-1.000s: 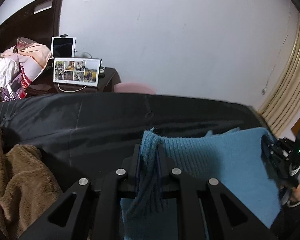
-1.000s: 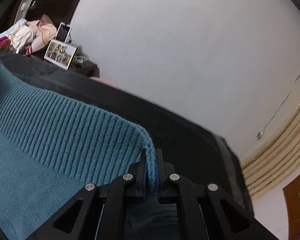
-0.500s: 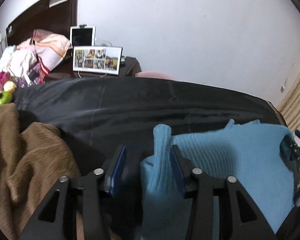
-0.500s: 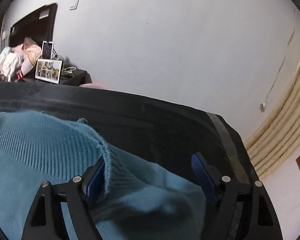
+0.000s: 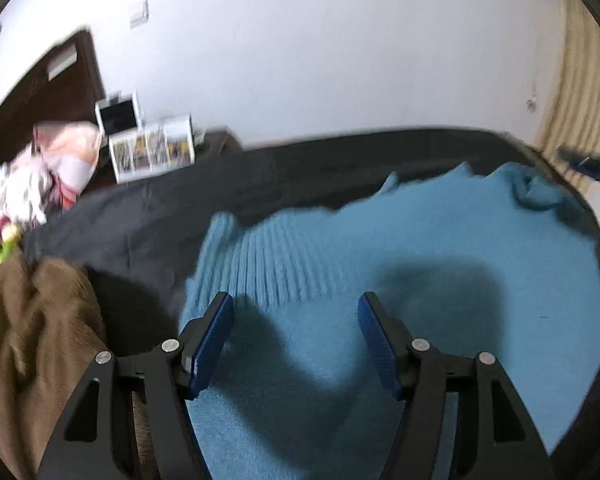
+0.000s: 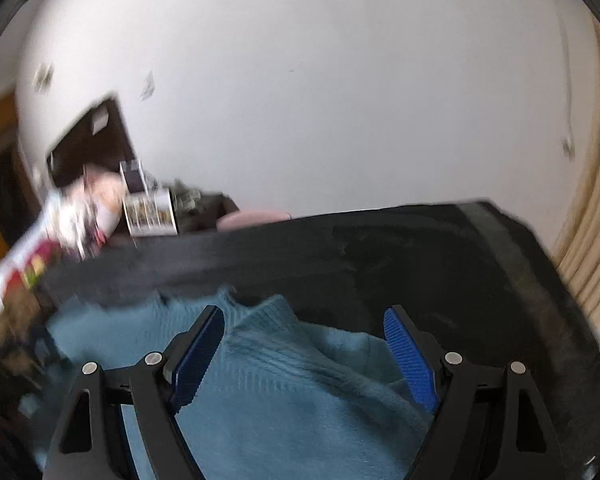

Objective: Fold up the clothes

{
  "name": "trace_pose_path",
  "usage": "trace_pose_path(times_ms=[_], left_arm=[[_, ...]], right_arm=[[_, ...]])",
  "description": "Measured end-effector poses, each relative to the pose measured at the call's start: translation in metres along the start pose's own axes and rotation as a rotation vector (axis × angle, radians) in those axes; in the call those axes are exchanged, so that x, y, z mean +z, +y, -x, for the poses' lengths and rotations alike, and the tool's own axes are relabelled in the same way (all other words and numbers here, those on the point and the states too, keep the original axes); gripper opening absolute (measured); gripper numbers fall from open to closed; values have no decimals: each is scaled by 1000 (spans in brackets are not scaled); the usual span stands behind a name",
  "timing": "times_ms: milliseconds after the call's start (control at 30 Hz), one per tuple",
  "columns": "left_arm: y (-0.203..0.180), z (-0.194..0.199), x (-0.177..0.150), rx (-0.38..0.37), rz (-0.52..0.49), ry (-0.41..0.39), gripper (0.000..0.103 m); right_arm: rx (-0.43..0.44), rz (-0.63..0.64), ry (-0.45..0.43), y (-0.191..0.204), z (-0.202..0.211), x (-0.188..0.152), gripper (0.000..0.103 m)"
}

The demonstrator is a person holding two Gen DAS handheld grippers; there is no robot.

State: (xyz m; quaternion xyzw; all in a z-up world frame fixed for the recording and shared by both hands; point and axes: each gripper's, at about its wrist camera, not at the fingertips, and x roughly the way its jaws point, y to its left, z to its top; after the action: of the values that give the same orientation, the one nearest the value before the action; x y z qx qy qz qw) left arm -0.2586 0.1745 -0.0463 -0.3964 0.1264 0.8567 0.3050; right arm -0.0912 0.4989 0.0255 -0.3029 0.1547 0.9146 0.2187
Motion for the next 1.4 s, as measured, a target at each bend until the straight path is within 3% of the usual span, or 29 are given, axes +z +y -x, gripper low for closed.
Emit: trace_pose_path(times_ms=[33, 100, 167, 267, 400, 467, 567, 733, 867, 1067, 1167, 1300, 1400], left_arm=[[4, -7, 0, -8, 20, 18, 69], [9, -13, 0, -22, 50, 33, 69], [12, -13, 0, -35, 68, 29, 69], [12, -16, 0, -40, 71, 28, 71], [12, -17, -1, -45, 72, 26, 74], [14, -17, -2, -52, 77, 26, 74], [15, -17, -3, -63, 82, 26, 76], [12, -16, -4, -66, 71, 26, 79], [13, -17, -4, -72, 73, 26, 80], [10, -17, -5, -51, 53, 26, 80], [11, -17, -5, -54, 55, 25, 80], [10, -17, -5, -52, 53, 23, 80], [10, -16, -5, -51, 52, 22, 81]], right_arm=[[-7, -36, -1, -4, 2, 4, 84], [-89, 7, -37, 3, 9, 4, 84], [-145, 139, -62, 18, 20, -3, 84], [-66, 299, 2, 44, 24, -24, 84], [34, 368, 86, 64, 11, -46, 84], [51, 371, 111, 64, 1, -46, 84], [30, 279, 153, 48, -21, -34, 84], [-97, 43, 197, -5, -62, -11, 84], [-116, -29, 253, -22, -78, -14, 84], [-143, 31, 264, -10, -75, -16, 85], [-180, 48, 208, -8, -64, -18, 85], [-260, 156, 116, 26, -40, -16, 85], [-256, 193, 111, 43, -28, -22, 85]])
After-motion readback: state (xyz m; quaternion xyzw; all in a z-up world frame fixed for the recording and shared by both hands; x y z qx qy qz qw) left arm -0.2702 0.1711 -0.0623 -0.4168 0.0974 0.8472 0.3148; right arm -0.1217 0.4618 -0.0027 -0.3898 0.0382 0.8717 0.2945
